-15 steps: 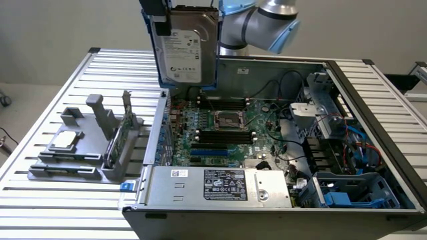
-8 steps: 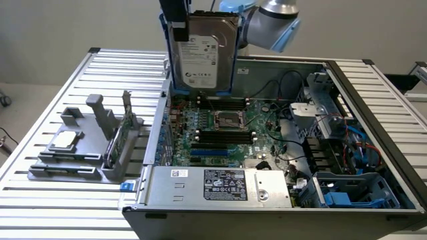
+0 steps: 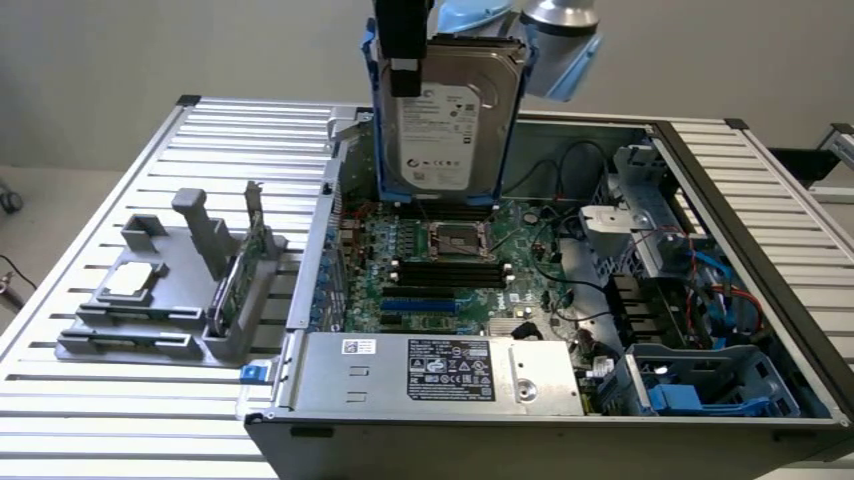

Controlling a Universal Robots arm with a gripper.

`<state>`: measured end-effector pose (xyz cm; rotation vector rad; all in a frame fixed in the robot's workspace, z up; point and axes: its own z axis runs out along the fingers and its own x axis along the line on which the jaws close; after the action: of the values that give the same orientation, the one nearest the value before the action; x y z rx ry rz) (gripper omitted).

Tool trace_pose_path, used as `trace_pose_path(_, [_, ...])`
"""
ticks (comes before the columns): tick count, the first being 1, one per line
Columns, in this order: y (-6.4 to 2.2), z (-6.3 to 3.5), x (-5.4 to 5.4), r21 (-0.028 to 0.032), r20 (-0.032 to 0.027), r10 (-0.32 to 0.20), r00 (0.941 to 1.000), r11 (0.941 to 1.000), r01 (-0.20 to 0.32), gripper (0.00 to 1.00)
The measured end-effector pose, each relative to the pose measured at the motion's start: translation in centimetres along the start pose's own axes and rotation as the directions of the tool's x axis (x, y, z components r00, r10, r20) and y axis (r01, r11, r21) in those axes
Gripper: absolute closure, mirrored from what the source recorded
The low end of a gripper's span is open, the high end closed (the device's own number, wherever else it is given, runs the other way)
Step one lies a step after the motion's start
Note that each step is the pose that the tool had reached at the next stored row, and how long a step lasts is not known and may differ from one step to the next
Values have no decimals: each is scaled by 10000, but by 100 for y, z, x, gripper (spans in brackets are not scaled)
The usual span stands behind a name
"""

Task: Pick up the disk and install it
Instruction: 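Pick up the disk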

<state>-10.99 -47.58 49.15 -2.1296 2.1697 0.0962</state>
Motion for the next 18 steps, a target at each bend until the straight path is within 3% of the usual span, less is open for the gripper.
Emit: trace_pose_path(18, [-712, -4, 365, 0, 0, 0, 10000, 10000, 0, 67])
